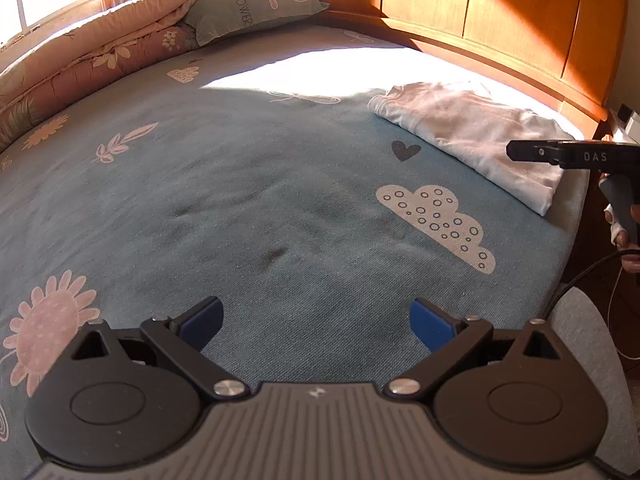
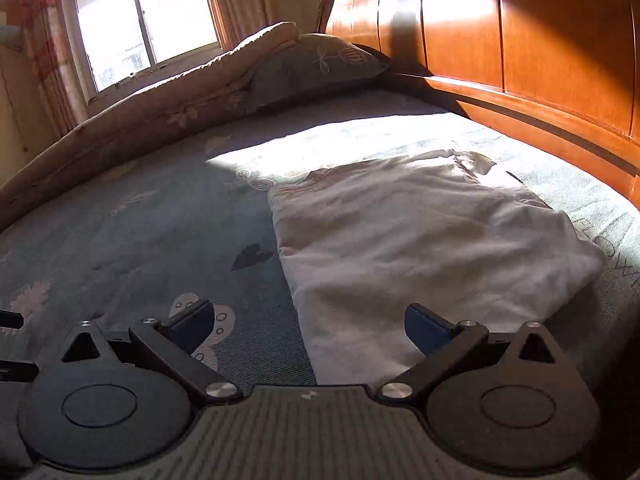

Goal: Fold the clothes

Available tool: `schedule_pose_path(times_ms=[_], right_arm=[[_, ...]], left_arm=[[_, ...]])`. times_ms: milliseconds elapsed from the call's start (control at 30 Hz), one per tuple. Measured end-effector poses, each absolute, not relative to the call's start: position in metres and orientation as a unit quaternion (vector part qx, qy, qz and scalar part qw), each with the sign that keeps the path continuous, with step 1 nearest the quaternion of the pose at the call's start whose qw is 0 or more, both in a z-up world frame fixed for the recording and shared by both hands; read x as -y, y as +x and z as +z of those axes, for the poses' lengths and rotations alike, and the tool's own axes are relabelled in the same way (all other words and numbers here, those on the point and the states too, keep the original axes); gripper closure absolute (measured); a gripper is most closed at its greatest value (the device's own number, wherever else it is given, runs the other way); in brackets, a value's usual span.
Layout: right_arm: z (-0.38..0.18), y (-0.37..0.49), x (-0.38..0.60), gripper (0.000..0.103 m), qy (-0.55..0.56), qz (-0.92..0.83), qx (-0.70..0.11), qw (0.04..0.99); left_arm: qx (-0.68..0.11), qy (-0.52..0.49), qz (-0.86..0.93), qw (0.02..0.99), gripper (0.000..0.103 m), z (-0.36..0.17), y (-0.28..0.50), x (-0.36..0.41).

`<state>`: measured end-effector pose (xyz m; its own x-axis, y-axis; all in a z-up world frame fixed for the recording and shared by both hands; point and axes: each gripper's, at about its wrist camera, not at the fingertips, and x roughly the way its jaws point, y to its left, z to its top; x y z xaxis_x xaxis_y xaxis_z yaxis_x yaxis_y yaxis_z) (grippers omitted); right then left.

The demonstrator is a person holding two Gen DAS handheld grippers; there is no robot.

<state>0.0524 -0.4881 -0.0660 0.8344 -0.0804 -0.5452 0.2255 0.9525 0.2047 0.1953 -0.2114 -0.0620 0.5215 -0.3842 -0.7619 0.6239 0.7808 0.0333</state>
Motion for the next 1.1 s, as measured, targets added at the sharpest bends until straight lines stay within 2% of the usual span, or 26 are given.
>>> schedule_pose_path(times_ms=[100,267,433,633,833,967,1100], right_arm=[[-0.066,0.083,0.491,0.0,0.124,-0.087,-0.277,0.949],[-0.101,0.094,0.49,0.0,0.143,-0.118,-0.314,0.931],[-0.082,0.101,0.484,0.0,0.148,-0.102,-0.289,0.94],[-0.07,0.166,0.482,0.0,0.122,-0.093,-0.26,0.953],[-0.092,0.214,0.481,0.0,0.124,-0.052,-0.298,0.945],[-0.082,0.201,0.485,0.0,0.115,-0.038,-0.307,0.944],[-0.061,0.155,0.499,0.0,0.099,-0.067,-0.272,0.955]], left_arm=[[-0.385,0.16,-0.288,0.862,0.004,-0.062,0.195,0.208],[-0.39,0.164,-0.281,0.861,0.001,-0.067,0.196,0.196],[-0.395,0.165,-0.273,0.861,0.001,-0.078,0.203,0.19],[-0.401,0.173,-0.28,0.855,0.001,-0.085,0.204,0.189],[-0.41,0.163,-0.287,0.851,0.001,-0.089,0.21,0.191],[-0.405,0.157,-0.28,0.856,0.001,-0.086,0.215,0.191],[-0.395,0.153,-0.283,0.86,0.001,-0.081,0.216,0.193]])
